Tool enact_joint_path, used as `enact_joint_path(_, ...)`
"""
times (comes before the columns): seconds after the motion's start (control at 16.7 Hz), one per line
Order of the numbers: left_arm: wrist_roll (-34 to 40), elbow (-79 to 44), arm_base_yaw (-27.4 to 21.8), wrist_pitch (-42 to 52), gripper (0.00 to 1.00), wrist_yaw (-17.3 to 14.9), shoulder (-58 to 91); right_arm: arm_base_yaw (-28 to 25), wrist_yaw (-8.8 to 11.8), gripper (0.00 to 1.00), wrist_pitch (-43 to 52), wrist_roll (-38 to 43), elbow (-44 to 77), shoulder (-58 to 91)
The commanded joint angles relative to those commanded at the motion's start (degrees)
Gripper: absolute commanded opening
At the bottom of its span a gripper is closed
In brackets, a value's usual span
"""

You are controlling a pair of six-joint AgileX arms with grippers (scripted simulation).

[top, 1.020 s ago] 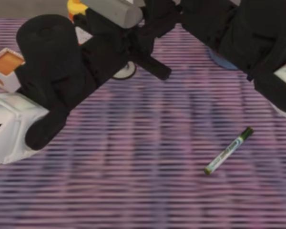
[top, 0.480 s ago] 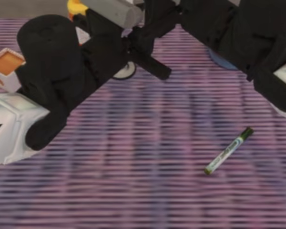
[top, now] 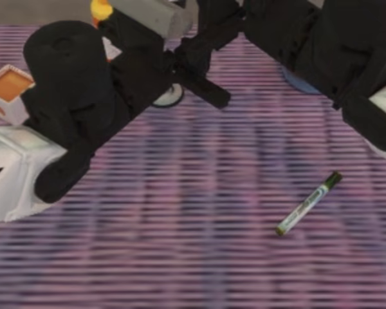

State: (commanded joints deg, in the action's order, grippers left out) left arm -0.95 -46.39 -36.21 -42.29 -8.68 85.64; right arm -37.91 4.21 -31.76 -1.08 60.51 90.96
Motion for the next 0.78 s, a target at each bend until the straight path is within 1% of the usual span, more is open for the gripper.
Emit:
enact_joint_path(0.06, 0.0, 0.0, 0.0, 0.0, 1.0, 0.0, 0.0, 0.0, 0.0, 0.0, 0.0, 0.0, 0.0, 0.0)
enact_joint_path(0.12, -1.0, 1.0, 1.0, 0.0, 1.0, 1.4, 0.8, 0.1, -0.9, 0.0, -0.1, -0.4, 0.9, -0.9)
enact_joint_path(0.24, -1.0, 1.9, 1.3, 0.3, 1.0, 1.2, -0.2, 0.6, -0.3, 0.0, -0.1, -0.3, 0.4, -1.3)
enact_joint_path(0.36, -0.9, 4.6, 2.1, 1.1, 1.0, 0.9, -3.6, 1.9, 1.1, 0.0, 0.0, -0.1, -0.9, -2.6)
enact_joint_path(0.54, -0.9, 10.3, 3.5, 2.7, 1.0, 0.2, -11.6, 4.7, 4.2, 0.0, 0.0, 0.0, -3.3, -5.3)
enact_joint_path(0.66, -0.9, 13.3, 4.2, 3.5, 1.0, -0.3, -15.1, 6.2, 5.8, 0.0, 0.0, 0.0, -4.7, -6.7)
enact_joint_path(0.78, -0.9, 14.3, 4.4, 3.7, 1.0, -0.5, -16.2, 6.7, 6.4, 0.0, 0.1, 0.0, -5.2, -7.2)
